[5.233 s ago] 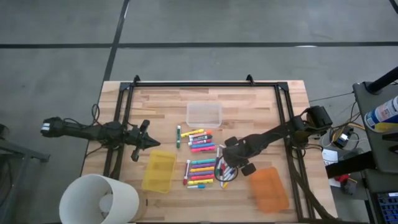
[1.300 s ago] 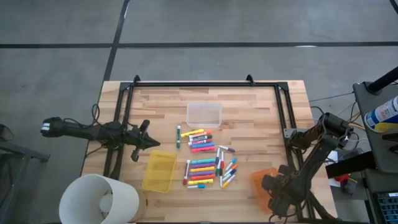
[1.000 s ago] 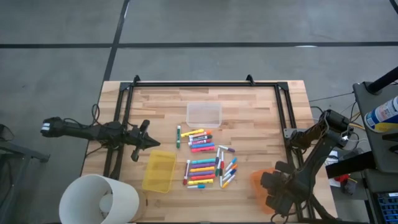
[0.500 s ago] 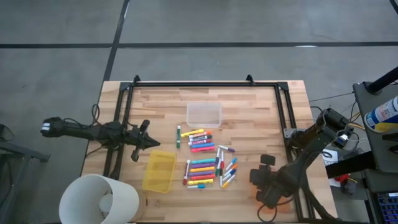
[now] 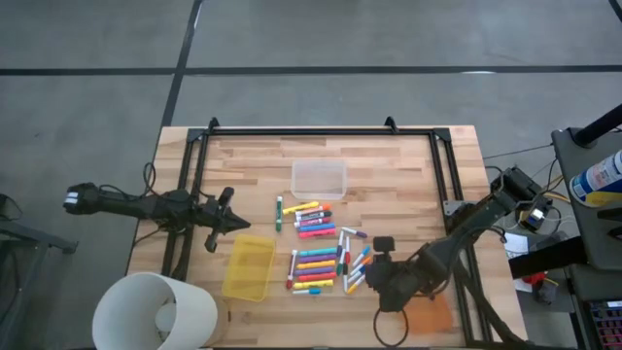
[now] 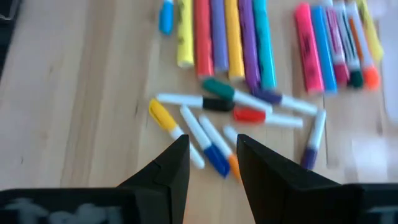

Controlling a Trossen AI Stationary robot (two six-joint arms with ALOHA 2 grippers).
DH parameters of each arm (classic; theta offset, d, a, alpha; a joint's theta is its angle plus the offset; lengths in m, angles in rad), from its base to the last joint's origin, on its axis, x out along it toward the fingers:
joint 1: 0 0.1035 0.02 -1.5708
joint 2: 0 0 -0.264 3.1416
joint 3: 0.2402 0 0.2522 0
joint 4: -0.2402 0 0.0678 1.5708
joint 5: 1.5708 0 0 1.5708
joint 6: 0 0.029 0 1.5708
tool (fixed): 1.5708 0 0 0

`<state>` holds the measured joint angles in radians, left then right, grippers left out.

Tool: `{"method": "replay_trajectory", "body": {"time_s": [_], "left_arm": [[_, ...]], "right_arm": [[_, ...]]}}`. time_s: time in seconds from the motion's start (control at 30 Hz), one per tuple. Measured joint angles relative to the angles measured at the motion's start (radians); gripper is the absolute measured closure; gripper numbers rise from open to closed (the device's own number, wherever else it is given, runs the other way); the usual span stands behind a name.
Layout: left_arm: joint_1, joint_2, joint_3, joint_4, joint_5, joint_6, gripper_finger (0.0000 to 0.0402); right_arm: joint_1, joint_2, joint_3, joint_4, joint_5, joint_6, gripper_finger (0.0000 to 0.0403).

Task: Pick & Place Markers
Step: Put the small yellow highlighter pen into the orange bin

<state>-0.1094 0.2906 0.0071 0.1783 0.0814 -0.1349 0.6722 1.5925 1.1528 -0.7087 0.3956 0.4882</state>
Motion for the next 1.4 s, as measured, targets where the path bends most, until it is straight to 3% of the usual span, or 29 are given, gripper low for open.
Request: {"method": "replay_trajectory", "body": {"time_s": [0.4,0.73,1.2,1.4], "left_arm": [[0.0,0.0,0.0,0.0,0.0,0.0,0.0401],[0.0,0.0,0.0,0.0,0.0,0.0,0.0401],[0.0,0.001,0.0,-0.009,0.0,0.0,0.0401],[0.0,0.001,0.0,-0.017,0.0,0.0,0.0401]], "right_arm": [[-0.052,0.001,-0.09,0.274,-0.012,-0.264,0.0284],[-0.06,0.011,-0.208,0.462,-0.083,-0.286,0.0284],[-0.087,0.147,-0.209,0.478,-0.258,-0.286,0.0284],[-0.094,0.188,-0.21,0.48,-0.268,-0.29,0.0285]]}}
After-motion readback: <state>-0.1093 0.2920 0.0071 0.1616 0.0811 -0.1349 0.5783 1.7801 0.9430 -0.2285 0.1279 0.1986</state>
